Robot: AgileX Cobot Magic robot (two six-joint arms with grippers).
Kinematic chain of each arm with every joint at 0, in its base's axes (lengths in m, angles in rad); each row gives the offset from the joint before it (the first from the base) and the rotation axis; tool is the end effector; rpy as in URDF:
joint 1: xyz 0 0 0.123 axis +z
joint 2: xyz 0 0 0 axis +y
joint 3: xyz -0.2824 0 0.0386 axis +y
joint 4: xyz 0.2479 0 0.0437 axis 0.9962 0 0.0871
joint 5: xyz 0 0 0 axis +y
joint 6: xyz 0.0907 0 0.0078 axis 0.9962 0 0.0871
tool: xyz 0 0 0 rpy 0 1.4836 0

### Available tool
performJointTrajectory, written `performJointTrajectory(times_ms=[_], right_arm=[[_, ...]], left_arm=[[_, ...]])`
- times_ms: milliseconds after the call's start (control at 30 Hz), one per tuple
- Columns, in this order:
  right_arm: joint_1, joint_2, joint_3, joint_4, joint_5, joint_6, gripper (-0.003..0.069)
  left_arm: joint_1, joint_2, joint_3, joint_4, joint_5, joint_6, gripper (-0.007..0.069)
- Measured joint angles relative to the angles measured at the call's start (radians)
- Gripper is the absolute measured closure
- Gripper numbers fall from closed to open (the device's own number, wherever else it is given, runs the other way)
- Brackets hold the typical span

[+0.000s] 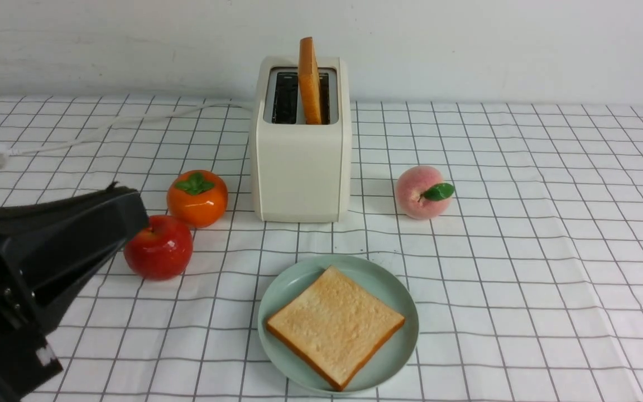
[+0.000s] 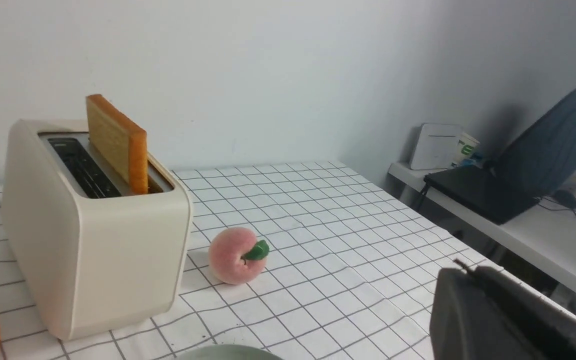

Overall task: Take toasted bread from bread machine on white checkered table place on plate.
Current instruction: 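Grasp the toast slice in the toaster and pull it up out of the slot with the right gripper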

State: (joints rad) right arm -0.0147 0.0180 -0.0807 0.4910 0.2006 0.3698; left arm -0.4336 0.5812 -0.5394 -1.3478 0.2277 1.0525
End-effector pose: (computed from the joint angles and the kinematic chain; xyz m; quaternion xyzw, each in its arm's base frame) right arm 0.0537 0.0078 0.2232 0.2710 0.6635 0.3141 0.6226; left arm 0.1035 -0.0702 0.3431 0.1286 0.6973 -0.3214 0.6276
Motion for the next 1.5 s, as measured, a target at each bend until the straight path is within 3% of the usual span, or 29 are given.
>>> performJointTrajectory(times_ms=[67, 100, 200, 300, 433, 533, 667, 833, 1033, 1167, 1200, 1233, 1333, 1500], right_arm=[[0.022, 0.139, -0.170, -0.016, 0.198, -0.113, 0.0506], [0.024, 0.139, -0.186, -0.018, 0.216, -0.126, 0.0512], [0.054, 0.421, -0.455, -0.033, 0.504, -0.344, 0.0599], [0.059, 0.657, -0.676, -0.034, 0.719, -0.461, 0.0644], [0.065, 0.925, -0.889, -0.019, 0.822, -0.509, 0.0656], [0.129, 1.089, -1.070, 0.007, 0.830, -0.525, 0.0657], [0.289, 1.267, -1.283, -0.025, 0.815, -0.489, 0.0657], [0.504, 1.544, -1.609, -0.201, 0.811, -0.370, 0.0652], [0.638, 1.840, -1.996, -0.457, 0.811, -0.198, 0.0552], [0.677, 2.027, -2.216, -0.622, 0.811, -0.069, 0.0395], [0.679, 2.034, -2.224, -0.627, 0.811, -0.069, 0.0386], [0.682, 2.088, -2.281, -0.663, 0.809, -0.042, 0.0323], [0.684, 2.158, -2.337, -0.705, 0.776, -0.025, 0.0230], [0.672, 2.236, -2.348, -0.776, 0.653, 0.012, 0.0175]], left_arm=[[0.000, 0.010, 0.000, 0.001, 0.004, 0.000, 0.0638], [0.000, 0.011, -0.001, 0.001, 0.004, 0.000, 0.0638], [0.000, 0.042, -0.015, 0.018, 0.007, 0.000, 0.0638], [0.000, 0.060, -0.021, 0.028, 0.009, 0.000, 0.0638], [0.000, 0.059, -0.021, 0.070, 0.008, 0.001, 0.0638], [0.000, 0.059, -0.021, 0.140, 0.008, 0.001, 0.0638], [0.000, 0.059, -0.021, 0.176, 0.008, 0.000, 0.0638], [0.000, 0.059, -0.021, 0.182, 0.009, 0.000, 0.0638], [0.000, 0.059, -0.021, 0.182, 0.009, 0.000, 0.0638], [0.000, 0.059, -0.021, 0.182, 0.012, 0.000, 0.0638], [0.000, 0.059, -0.021, 0.182, 0.012, 0.000, 0.0638], [0.000, 0.059, -0.021, 0.182, 0.014, 0.000, 0.0638], [0.000, 0.059, -0.021, 0.182, 0.019, 0.000, 0.0638], [0.000, 0.059, -0.021, 0.183, 0.023, 0.000, 0.0638]])
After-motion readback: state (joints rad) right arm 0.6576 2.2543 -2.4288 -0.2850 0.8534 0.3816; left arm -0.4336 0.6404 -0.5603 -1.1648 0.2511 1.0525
